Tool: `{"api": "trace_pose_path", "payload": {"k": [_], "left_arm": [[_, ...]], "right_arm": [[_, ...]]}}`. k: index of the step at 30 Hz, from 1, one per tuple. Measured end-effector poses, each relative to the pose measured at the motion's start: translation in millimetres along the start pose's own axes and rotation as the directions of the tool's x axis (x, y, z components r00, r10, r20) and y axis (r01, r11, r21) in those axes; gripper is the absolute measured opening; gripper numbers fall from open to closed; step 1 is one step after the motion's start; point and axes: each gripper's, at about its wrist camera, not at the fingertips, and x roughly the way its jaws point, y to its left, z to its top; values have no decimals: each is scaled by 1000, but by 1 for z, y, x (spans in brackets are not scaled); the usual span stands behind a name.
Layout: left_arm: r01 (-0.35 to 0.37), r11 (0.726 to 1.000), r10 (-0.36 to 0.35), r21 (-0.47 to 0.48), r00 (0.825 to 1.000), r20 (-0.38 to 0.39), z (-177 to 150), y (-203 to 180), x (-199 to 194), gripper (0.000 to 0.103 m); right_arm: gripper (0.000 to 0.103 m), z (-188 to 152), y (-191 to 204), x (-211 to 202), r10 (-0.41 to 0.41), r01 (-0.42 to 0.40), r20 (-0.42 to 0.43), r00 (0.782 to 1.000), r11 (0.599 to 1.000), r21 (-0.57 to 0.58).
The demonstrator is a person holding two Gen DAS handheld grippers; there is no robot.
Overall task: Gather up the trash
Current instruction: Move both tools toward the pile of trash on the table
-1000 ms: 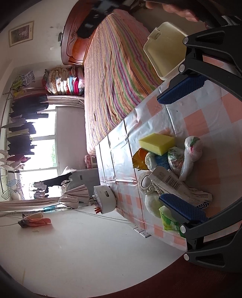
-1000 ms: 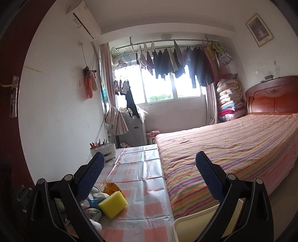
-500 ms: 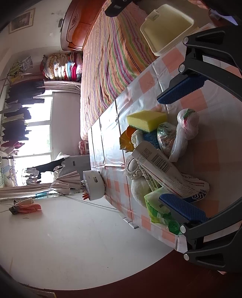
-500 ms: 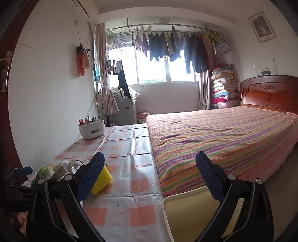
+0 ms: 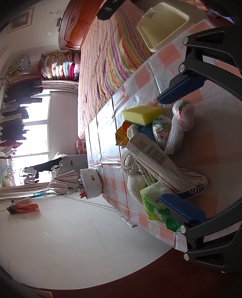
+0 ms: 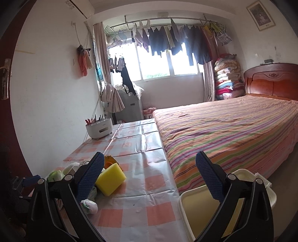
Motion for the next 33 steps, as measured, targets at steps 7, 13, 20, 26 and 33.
{"api": "trace_pose_path", "payload": {"k": [7,13,20,26,33], "left_arm": [[-1,1000,0,-18,1000,-8,-1,13,1,94],[-22,1000,22,-10,1000,1,-3,24,2,94],[-20,1000,20,-19,1000,-10,-6,36,5,94],[-14,999,13,-44,1000,-24,-10,48,8,94],[-15,999,13,-52,999,-42,-16,57,13,94]], "right_arm": [[97,4,23,8,23,-24,-25,999,999,-37],[97,2,37,21,51,-53,-68,996,998,-28],[97,1,50,33,48,-51,-97,994,998,-21],[97,-2,61,43,61,-64,-126,990,998,-20],[97,-5,67,55,88,-87,-155,984,996,10]]}}
